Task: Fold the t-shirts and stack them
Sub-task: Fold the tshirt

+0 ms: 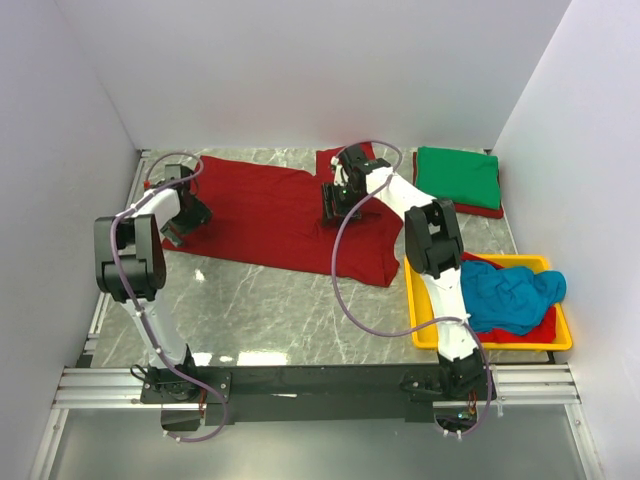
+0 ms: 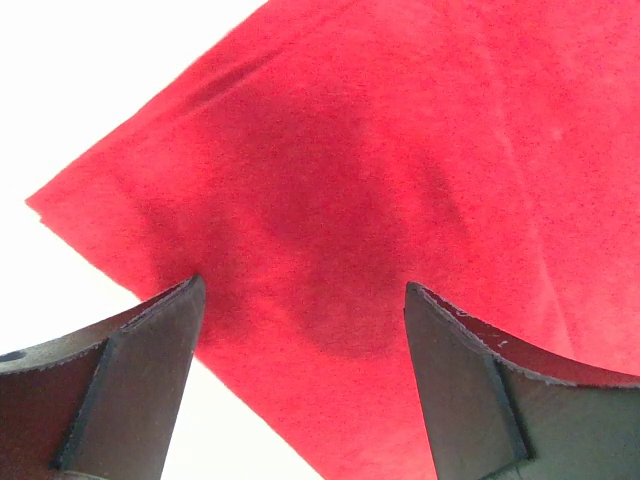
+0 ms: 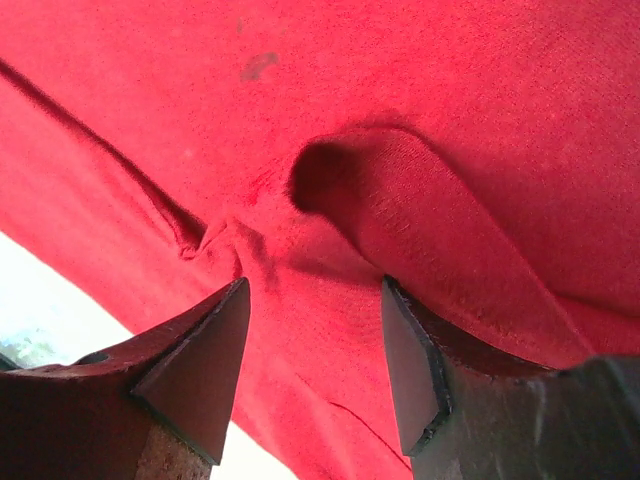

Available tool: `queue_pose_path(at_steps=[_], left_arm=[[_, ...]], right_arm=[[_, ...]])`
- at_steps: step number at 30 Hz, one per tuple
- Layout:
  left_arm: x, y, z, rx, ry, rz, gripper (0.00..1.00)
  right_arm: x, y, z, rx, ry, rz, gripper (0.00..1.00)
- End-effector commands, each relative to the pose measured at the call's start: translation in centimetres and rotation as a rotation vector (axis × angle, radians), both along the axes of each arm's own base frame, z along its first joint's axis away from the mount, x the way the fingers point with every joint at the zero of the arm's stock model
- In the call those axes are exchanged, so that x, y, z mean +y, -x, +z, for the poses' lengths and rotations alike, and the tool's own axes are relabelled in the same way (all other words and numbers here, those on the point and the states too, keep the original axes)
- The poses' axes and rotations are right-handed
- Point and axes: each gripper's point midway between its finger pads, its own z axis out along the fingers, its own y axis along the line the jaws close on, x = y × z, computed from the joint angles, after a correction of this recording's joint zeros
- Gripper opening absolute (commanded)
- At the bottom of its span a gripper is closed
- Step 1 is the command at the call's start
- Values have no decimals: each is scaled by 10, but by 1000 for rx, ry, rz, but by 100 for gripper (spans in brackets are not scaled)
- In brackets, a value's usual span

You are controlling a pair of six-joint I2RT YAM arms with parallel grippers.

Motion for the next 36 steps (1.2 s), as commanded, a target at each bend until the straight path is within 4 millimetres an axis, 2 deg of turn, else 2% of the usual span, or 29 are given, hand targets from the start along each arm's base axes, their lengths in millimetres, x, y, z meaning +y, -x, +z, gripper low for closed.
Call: queue_pose_path(at_steps=[1, 7, 11, 13, 14, 16, 20, 23, 29, 32, 34, 36], left_arm=[[11, 7, 20, -25, -21, 5, 86], [15, 13, 21, -22, -20, 11, 86], [17, 13, 22, -13, -25, 7, 86], [17, 14, 23, -10, -28, 4, 86], [18, 14, 24, -11, -31, 6, 86], [20, 15, 25, -7, -37, 2, 86], [23, 20, 27, -2, -47, 2, 86], [25, 24, 27, -3, -48, 5, 86], [22, 28, 22, -7, -31, 17, 86], [22, 28, 22, -22, -26, 25, 86], [21, 26, 27, -43, -27, 27, 86], [21, 22, 33, -67, -28, 28, 86]], right_arm=[[-5, -21, 1, -48, 14, -27, 62], [-8, -37, -4, -71, 18, -54, 62], [2, -54, 5, -116, -13, -65, 62], [5, -59, 2, -117, -25, -66, 63], [9, -63, 7, -130, -42, -62, 63], [12, -67, 0, -120, -52, -65, 63], [21, -76, 10, -148, -89, -68, 63], [23, -82, 24, -182, -107, -78, 63], [23, -91, 67, -280, -136, -94, 64], [25, -92, 106, -357, -168, -92, 64], [22, -92, 119, -383, -173, -95, 64], [20, -89, 140, -416, -184, -95, 64]])
